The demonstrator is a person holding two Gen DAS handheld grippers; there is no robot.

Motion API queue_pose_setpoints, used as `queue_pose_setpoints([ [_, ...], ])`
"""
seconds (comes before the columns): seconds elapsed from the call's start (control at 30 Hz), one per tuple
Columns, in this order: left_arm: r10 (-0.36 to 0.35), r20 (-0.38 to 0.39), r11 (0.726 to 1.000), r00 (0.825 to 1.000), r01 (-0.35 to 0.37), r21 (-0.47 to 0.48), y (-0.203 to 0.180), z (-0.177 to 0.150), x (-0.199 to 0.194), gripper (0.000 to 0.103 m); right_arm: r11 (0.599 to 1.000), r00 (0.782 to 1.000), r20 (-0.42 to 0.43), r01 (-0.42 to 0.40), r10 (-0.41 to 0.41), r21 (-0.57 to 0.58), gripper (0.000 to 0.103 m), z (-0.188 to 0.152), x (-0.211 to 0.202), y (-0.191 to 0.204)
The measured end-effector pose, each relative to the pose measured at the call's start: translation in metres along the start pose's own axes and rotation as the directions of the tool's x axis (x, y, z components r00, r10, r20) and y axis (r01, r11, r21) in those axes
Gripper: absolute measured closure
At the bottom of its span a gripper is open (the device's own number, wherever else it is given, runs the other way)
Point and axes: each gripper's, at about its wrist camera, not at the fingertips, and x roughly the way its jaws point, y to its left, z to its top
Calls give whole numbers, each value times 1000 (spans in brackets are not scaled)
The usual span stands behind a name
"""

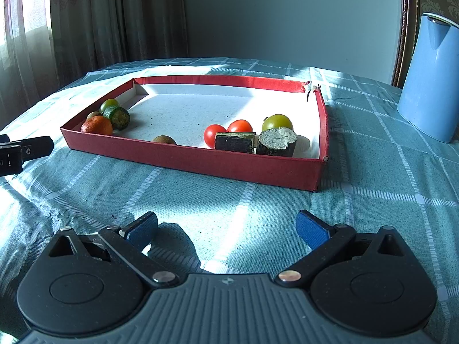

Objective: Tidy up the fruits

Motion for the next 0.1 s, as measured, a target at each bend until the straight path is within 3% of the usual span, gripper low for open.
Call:
queue_pose_setpoints([
  [0.1, -7, 2, 1000, 1000, 7, 10, -6, 2, -1, 0, 1000, 1000, 0, 0, 0, 0, 0, 0, 0, 0],
])
